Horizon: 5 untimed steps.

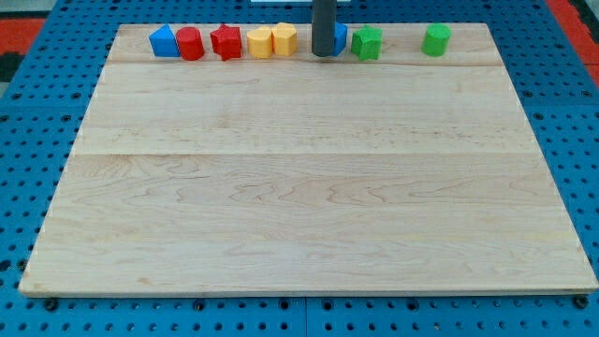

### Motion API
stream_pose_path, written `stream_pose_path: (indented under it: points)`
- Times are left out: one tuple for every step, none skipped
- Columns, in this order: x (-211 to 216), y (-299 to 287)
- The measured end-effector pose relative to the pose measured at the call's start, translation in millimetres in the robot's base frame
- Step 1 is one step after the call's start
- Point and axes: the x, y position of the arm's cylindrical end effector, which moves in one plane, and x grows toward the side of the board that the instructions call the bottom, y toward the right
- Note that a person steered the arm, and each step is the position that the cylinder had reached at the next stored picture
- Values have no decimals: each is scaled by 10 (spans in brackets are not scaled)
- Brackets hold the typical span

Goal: Arrange the all the blocks in a horizontal line

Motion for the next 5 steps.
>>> stream_pose_path:
  points:
    - [236,185]
    - [261,352]
    - [135,479]
    - [60,514]
    - [-72,542]
